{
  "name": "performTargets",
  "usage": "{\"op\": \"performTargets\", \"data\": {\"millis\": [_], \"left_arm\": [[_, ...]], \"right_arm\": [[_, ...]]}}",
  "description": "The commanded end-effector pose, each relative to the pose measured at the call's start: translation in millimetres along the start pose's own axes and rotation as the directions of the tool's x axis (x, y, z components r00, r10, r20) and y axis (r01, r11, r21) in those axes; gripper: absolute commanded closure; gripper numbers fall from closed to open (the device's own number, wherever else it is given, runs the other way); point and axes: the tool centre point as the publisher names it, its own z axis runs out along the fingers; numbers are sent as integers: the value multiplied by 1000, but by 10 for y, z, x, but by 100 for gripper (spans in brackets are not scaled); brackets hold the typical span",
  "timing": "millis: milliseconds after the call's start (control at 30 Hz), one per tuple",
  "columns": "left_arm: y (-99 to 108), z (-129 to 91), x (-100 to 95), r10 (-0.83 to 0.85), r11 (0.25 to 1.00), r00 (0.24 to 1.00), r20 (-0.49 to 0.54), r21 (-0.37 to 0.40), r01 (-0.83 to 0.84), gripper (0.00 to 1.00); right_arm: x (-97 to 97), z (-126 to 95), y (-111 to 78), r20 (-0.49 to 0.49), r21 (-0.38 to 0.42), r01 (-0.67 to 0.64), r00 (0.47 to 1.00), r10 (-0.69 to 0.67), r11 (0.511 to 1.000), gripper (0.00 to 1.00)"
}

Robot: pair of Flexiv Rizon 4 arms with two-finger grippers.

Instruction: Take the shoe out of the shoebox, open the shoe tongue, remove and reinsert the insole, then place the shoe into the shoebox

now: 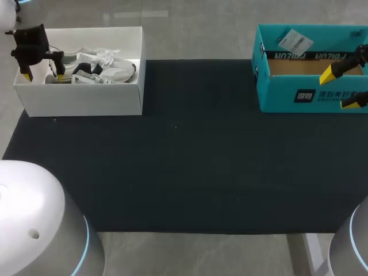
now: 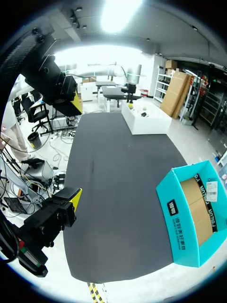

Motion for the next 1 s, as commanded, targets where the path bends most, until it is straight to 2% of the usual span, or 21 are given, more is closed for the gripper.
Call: {"op": "performTargets", "data": {"millis": [33,267,567,767,1000], "left_arm": [[-6,-10,-16,-11,986,1000,-9,-165,9,0],[119,-61,-25,-27,991,999,-39,-131,22,0],[256,-31,30,-39,999,998,-41,-14,39,0],[320,-22,58,-10,1000,999,-33,-14,10,0],[264,82,27,-7,1000,999,-40,-11,6,0]], "right_arm": [[0,8,-2,2,-1,-2,1000,2,1000,0],[0,8,-2,2,-1,-2,1000,2,1000,0],[0,8,-2,2,-1,-2,1000,2,1000,0],[0,8,-2,2,-1,-2,1000,2,1000,0],[0,8,-2,2,-1,-2,1000,2,1000,0]]}}
